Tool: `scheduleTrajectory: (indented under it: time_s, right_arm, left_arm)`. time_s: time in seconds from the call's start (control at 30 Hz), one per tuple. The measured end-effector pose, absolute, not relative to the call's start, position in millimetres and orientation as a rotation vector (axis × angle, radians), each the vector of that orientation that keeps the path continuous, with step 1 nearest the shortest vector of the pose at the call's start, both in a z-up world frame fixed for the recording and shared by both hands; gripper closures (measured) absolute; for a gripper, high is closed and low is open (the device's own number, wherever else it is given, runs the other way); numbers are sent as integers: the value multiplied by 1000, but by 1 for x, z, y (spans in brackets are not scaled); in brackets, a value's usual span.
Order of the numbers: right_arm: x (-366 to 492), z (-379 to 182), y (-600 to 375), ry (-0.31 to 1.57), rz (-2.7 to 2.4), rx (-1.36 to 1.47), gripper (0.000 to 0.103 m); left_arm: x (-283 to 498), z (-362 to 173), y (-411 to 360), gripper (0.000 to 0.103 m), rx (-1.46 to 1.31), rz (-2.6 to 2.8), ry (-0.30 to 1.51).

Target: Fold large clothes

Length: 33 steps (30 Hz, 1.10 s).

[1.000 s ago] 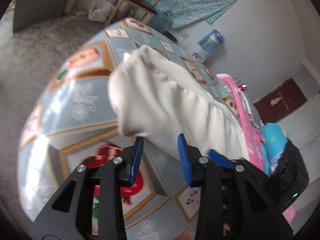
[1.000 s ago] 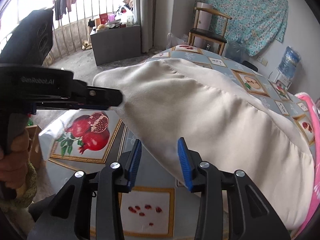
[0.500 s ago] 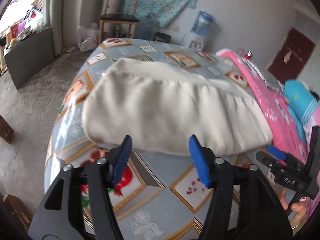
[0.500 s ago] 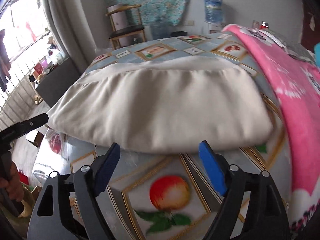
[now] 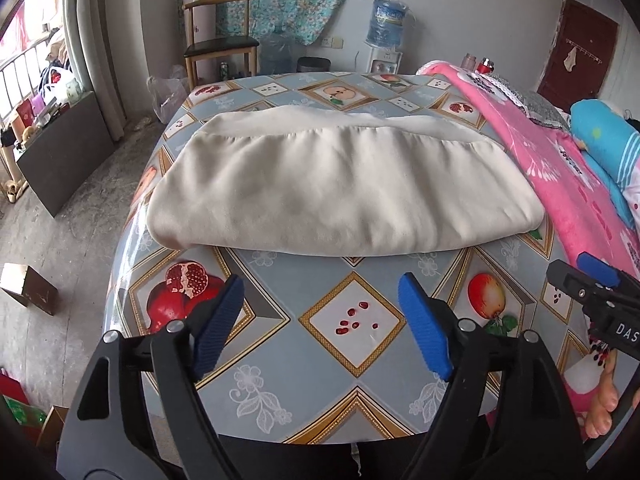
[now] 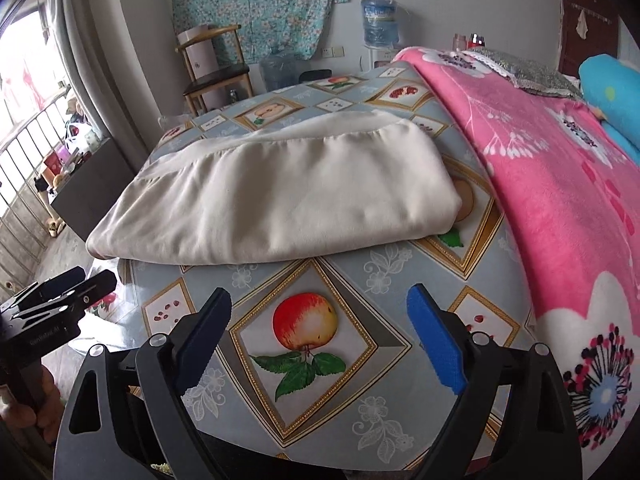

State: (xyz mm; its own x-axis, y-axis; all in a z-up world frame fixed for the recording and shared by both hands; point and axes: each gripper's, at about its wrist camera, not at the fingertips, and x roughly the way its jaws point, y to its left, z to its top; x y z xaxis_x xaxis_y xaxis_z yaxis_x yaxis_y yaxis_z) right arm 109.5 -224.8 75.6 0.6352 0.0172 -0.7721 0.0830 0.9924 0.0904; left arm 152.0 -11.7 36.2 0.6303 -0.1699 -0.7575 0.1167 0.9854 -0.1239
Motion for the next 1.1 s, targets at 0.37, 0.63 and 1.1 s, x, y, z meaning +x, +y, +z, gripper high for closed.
scheduleTrajectory:
  time_s: [0.37, 0.63, 1.1]
  right_arm:
    - [114, 81, -218, 878, -32, 86, 15]
    - [127, 72, -218, 903, -36, 80, 15]
    - [137, 46, -191, 992, 10, 26, 15]
  left_arm:
    - [158, 34, -9, 27, -38, -114, 873]
    - [173, 22, -4, 26, -26, -72, 903]
    - [179, 12, -5, 16, -59, -28, 928]
